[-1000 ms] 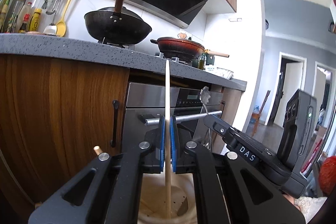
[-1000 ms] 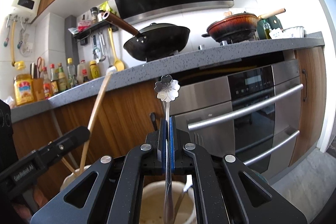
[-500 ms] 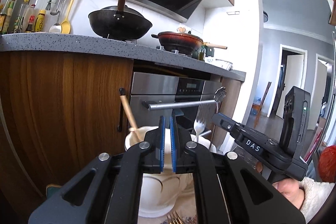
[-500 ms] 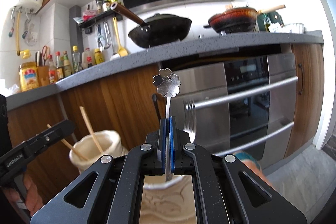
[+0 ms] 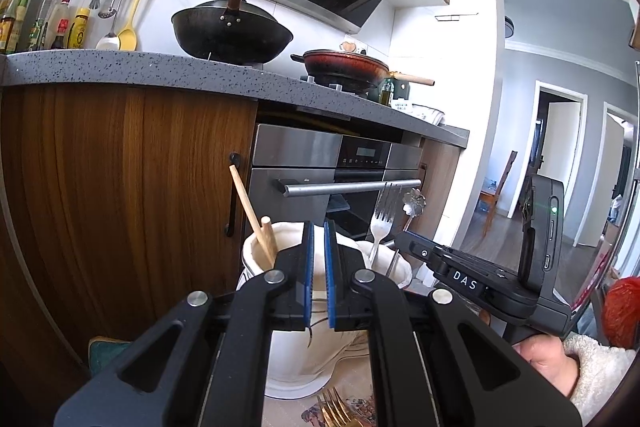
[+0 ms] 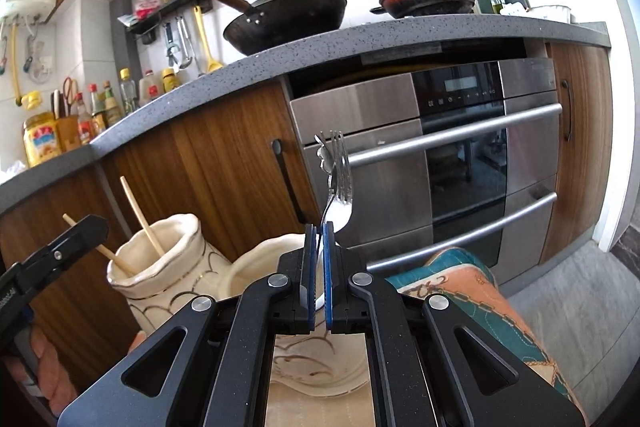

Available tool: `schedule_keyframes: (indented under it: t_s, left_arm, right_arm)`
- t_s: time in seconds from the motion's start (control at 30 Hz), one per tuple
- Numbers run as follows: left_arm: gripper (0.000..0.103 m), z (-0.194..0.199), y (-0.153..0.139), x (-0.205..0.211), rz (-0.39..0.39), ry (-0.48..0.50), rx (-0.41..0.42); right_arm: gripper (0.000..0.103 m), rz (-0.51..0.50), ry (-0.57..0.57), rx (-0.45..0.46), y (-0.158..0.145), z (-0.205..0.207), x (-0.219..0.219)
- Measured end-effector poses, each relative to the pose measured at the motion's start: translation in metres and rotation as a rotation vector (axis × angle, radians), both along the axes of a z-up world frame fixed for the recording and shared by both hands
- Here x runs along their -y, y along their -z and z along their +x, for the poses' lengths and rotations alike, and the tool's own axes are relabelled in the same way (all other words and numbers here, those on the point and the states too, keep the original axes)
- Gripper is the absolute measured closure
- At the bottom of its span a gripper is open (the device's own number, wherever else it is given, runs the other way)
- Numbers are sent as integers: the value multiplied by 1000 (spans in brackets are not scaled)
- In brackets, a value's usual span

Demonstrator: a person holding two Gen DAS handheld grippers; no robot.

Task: Organize utensils
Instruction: 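Lower chopstick into taller cup with left tool while right tool drops spoon in shorter cup, then move both open tools back over the remaining utensils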

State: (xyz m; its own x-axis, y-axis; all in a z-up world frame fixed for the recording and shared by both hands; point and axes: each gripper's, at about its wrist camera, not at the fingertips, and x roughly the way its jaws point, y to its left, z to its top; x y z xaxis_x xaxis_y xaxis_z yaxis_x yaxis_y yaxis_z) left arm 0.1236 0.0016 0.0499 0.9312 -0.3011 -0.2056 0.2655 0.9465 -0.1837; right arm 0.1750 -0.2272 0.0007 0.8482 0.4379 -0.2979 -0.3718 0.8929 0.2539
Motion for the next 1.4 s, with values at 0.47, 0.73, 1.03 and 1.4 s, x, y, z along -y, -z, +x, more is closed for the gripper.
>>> schedule_keyframes:
  t_s: [0.47,0.73,1.03,1.4]
  left_arm:
    - [95,-6,-2,5,22,-3,13]
    - [78,-30,6,15,66,-17,22]
    - [49,-63,32,-5,75,-147,-83]
    - [38,-83,81,-20,192,-271,-421]
  right_arm:
    - [83,2,25,-20,3,-3,9]
    - [64,36,31,-37,9,-29,27]
    - [34,1,-7,-63,21,-69,30]
    - [10,-78,-69,-91,35,-97,20]
